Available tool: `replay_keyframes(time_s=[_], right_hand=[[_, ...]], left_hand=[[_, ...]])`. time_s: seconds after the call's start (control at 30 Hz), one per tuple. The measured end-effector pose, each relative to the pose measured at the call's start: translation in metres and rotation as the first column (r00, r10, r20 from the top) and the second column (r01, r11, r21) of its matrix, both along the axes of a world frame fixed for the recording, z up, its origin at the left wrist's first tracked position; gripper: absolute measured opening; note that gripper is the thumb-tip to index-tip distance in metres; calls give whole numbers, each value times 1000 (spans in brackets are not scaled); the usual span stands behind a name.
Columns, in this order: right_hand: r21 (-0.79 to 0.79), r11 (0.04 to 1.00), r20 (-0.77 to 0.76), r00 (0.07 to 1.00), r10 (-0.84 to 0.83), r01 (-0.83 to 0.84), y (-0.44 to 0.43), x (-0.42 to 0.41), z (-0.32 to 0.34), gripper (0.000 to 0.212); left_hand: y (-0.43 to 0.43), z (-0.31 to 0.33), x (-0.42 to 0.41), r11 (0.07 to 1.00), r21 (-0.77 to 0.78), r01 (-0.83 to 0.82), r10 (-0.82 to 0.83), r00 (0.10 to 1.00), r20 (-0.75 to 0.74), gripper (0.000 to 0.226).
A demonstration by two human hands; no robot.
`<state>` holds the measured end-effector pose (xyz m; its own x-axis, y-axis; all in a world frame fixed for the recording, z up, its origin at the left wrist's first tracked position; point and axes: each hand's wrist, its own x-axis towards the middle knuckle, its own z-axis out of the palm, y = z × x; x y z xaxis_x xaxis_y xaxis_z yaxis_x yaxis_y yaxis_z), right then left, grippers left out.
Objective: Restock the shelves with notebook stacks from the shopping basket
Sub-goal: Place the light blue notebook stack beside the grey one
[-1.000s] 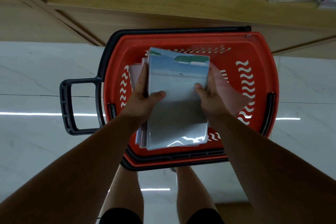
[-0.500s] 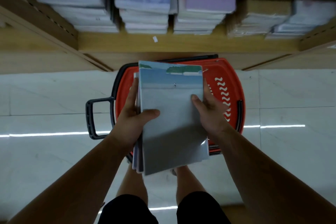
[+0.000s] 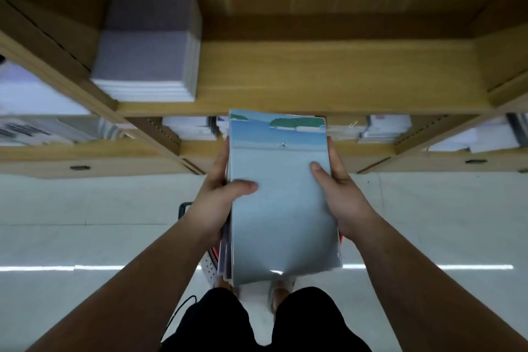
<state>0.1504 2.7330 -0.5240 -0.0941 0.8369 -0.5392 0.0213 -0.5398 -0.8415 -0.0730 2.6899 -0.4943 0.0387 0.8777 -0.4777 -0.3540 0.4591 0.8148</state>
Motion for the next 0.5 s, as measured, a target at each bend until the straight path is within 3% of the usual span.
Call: replay_keyframes(time_s=[0.07,0.27,0.5], right_hand=[[14,1000,-86,996,-22,24,9,10,27,59],[88,994,-149,987,-57,71,56,23,84,57],[118,990,-119,991,-61,75,153,-17,69,62]], left_hand=[[7,27,8,999,37,8,-8,1000,-2,96],[58,72,14,996,88,33,-29,998,-47,92],[162,45,-21,997,78,28,-23,998,-64,90]])
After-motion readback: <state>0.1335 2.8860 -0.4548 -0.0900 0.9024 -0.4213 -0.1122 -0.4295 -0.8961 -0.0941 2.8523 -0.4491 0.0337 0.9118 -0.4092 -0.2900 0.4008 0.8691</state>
